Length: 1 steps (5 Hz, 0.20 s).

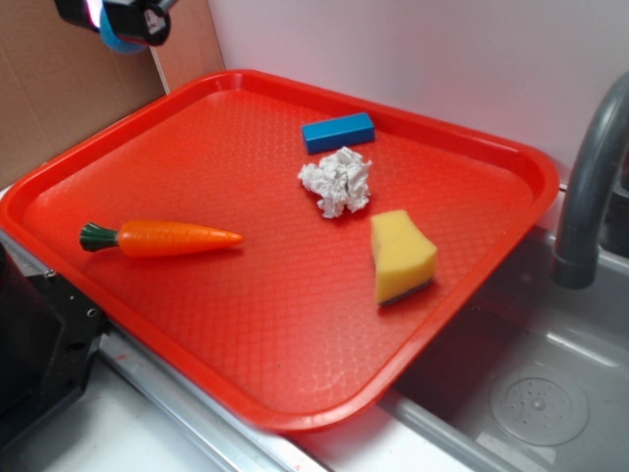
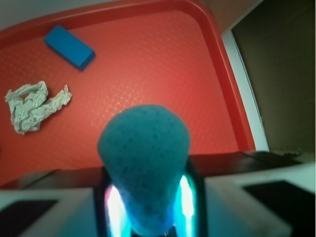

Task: Grab the blue ball.

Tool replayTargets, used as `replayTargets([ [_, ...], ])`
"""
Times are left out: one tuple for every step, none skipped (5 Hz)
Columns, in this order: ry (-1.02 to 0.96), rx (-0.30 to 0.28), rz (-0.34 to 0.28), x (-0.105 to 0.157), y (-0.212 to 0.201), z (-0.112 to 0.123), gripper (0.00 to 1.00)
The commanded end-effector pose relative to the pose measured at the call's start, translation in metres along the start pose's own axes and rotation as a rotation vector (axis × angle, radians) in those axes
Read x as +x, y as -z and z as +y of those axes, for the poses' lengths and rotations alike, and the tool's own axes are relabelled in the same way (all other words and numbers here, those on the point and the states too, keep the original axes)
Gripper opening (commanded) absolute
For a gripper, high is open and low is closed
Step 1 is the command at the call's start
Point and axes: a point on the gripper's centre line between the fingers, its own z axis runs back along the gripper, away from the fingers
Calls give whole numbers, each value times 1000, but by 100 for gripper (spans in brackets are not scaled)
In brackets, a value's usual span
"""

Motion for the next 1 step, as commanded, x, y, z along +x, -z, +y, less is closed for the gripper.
replayTargets([
  [-28, -44, -46, 7, -17, -12, 0],
])
